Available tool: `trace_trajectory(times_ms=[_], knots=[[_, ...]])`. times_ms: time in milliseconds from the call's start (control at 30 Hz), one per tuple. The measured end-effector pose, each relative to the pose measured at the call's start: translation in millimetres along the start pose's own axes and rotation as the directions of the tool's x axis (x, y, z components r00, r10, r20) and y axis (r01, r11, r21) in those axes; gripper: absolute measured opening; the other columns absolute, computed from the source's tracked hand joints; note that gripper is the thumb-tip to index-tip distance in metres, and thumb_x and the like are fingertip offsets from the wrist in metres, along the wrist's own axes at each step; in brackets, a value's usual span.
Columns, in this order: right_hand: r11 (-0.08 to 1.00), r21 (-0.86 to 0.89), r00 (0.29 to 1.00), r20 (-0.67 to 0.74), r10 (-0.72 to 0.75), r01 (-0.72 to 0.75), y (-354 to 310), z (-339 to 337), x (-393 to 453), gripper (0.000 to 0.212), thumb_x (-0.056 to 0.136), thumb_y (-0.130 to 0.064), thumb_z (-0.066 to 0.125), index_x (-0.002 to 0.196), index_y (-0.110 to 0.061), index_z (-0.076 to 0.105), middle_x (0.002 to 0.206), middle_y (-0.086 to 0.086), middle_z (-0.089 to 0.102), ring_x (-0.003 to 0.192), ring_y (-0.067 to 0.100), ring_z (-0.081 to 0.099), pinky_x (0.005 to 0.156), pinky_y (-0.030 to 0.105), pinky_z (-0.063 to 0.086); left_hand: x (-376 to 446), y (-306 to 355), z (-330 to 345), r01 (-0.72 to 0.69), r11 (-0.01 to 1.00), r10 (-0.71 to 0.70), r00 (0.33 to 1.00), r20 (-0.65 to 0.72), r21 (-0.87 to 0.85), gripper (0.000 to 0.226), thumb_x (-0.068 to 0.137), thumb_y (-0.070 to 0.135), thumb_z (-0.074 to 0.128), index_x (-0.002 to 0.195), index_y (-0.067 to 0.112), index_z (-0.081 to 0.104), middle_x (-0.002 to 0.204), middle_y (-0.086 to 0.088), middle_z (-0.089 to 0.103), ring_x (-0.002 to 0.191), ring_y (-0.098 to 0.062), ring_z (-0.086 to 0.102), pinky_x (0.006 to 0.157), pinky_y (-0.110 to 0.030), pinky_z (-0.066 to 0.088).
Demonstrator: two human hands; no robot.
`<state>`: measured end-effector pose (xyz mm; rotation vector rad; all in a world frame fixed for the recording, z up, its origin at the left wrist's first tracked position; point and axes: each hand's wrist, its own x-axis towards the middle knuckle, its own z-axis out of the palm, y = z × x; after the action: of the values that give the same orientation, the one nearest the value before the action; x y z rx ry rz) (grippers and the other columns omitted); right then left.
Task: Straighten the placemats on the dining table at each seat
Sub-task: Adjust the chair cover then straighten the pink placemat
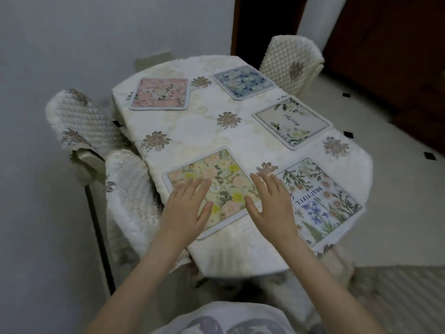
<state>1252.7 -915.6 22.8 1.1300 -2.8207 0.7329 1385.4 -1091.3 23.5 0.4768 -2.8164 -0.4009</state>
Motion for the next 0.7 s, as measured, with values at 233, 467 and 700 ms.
trace_trajectory(times_ms=[233,467,700], knots=[[0.954,-0.06,0.955,0.008,0.296,-0.295,-36.9,26.8,-127.3,0.054,0.094,-0.043,0.043,0.145,-0.026,0.035,0.151,0.003,0.037,0.143,0.03,0.024,0.116,0.05,0.023,-76.5,-11.1,1.5,-0.181,0.983,0.185,0.968,0.169,-0.037,0.057,0.093,0.046,0.022,0.143,0.021,0.035,0.147,-0.006,0.043,0.139,-0.026,0.033,0.115,-0.045,0.027],[0.93,-0.041,0.931,-0.005,0.364,-0.364,-80.7,26.6,-182.2,0.055,0.094,-0.043,0.042,0.146,-0.026,0.032,0.152,0.002,0.037,0.144,0.027,0.023,0.117,0.046,0.022,-122.3,-15.0,-18.7,-0.23,0.972,0.233,0.956,0.178,-0.037,0.054,0.093,0.043,0.028,0.143,0.021,0.035,0.146,-0.007,0.044,0.137,-0.027,0.036,0.114,-0.046,0.029],[0.985,-0.012,0.985,-0.017,0.172,-0.172,-112.1,17.8,-164.8,0.053,0.095,-0.039,0.044,0.145,-0.023,0.034,0.149,0.003,0.04,0.142,0.027,0.027,0.116,0.046,0.026,-150.5,-25.0,-54.3,-0.105,0.994,0.106,0.994,0.035,-0.034,0.051,0.094,0.042,0.031,0.142,0.023,0.035,0.145,-0.005,0.046,0.137,-0.024,0.035,0.113,-0.045,0.03]])
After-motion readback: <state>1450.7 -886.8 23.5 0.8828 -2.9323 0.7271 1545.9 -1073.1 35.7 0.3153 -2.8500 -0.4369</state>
